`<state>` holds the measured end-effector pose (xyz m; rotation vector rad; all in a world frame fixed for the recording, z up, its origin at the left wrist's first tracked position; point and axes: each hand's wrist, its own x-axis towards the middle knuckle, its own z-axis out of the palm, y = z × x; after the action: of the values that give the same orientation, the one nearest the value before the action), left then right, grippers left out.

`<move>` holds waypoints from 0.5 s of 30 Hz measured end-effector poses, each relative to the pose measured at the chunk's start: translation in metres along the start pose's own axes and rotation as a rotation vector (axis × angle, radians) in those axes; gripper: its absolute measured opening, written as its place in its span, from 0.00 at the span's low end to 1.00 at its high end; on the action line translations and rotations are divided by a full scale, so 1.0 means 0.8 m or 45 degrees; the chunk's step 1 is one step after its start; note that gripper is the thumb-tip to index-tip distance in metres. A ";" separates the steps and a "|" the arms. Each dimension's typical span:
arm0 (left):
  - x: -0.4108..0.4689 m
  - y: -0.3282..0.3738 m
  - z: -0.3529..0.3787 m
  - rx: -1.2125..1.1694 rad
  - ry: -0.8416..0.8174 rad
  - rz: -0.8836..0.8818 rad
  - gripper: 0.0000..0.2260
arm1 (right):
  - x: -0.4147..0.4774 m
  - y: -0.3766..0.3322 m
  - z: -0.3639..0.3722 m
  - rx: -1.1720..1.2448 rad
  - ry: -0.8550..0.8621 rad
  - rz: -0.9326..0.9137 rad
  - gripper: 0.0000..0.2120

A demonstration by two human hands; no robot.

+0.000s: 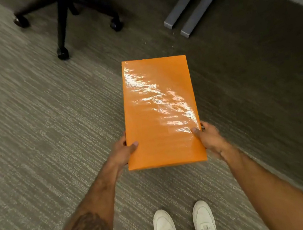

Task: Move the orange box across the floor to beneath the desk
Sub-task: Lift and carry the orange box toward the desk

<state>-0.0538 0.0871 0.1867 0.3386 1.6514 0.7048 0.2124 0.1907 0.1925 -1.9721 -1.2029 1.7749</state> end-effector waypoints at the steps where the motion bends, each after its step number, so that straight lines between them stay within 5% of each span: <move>1: -0.006 0.021 -0.002 0.023 -0.007 0.028 0.24 | -0.007 -0.017 -0.006 0.001 0.011 -0.006 0.18; 15: 0.028 0.269 0.060 0.366 -0.185 0.301 0.25 | 0.029 -0.162 -0.119 0.234 0.137 -0.026 0.22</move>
<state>-0.0472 0.2784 0.2983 0.7839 1.5889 0.6002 0.2436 0.3220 0.2832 -1.9158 -0.9853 1.6808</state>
